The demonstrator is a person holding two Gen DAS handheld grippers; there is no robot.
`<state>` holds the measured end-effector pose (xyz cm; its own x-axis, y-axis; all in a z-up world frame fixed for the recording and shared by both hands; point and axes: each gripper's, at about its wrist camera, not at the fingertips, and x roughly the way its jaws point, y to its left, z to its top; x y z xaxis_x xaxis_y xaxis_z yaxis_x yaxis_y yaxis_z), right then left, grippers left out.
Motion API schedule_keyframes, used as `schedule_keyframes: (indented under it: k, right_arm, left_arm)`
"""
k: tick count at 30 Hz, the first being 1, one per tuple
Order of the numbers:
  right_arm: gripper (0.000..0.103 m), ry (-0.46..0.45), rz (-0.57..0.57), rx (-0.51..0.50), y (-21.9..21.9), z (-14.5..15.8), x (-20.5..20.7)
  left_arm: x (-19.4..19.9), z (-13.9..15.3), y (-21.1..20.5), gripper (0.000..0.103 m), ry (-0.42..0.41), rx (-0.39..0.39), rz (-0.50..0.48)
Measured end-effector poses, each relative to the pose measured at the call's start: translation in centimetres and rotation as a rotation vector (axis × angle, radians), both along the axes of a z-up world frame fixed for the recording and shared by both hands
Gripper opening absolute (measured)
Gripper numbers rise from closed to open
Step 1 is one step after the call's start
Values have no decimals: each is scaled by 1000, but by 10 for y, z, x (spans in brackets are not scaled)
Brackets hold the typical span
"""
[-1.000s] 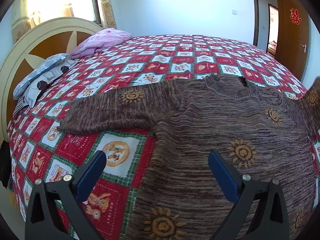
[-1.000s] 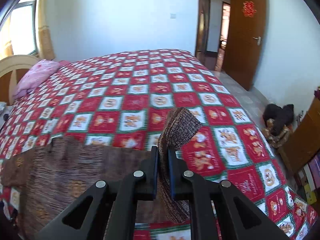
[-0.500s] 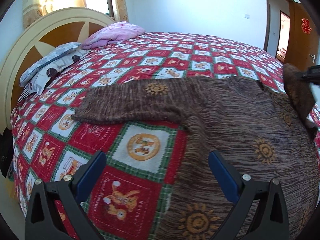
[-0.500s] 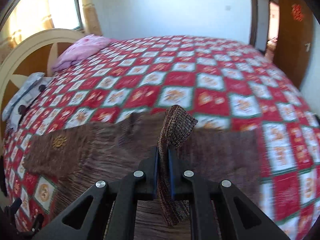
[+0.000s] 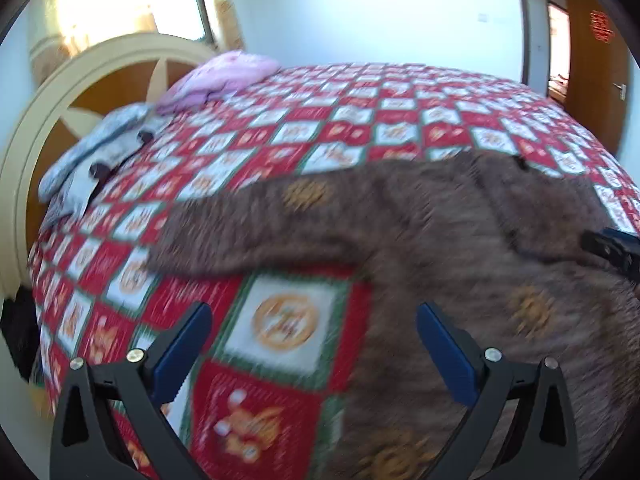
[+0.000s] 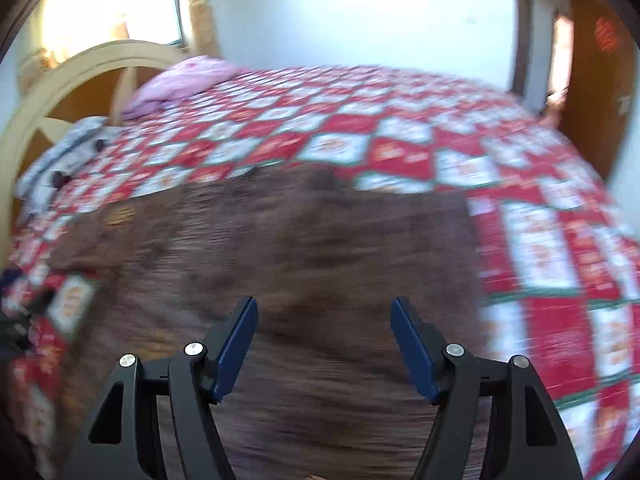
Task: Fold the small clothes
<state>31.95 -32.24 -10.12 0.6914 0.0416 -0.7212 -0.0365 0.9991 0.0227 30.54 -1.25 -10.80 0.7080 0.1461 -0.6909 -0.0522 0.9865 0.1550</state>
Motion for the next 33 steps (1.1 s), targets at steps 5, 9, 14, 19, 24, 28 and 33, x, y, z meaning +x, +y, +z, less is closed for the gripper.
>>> schedule_keyframes:
  k: [5,9,14,19,24,28,33]
  right_arm:
    - [69,35,-156,-61,-61,-12,10]
    - [55,111,-207,-141,-76,-34,11]
    - [54,109,-233,-114,-100,-35,-3]
    - [54,57,-209,-50,-103,-15,11]
    - [54,79,-201,79,-103,-13,59]
    - [32,144,-207,27,-98,-32,97]
    - [14,154,-246,-97,-107,-42,106]
  left_arm:
    - [20,14,-46,103,-43,40,-65]
    - [35,8,-81,103,-62,86,-89]
    - [53,-17,-111,103,-47,137,-82]
    - [80,-38,-124,103,-3,176,-55]
    - [96,-50,-115,103,58,79,-33]
    - [98,-55,-100,103,85,-62,-23]
    - [95,-54,-98,103,84,-123,-39]
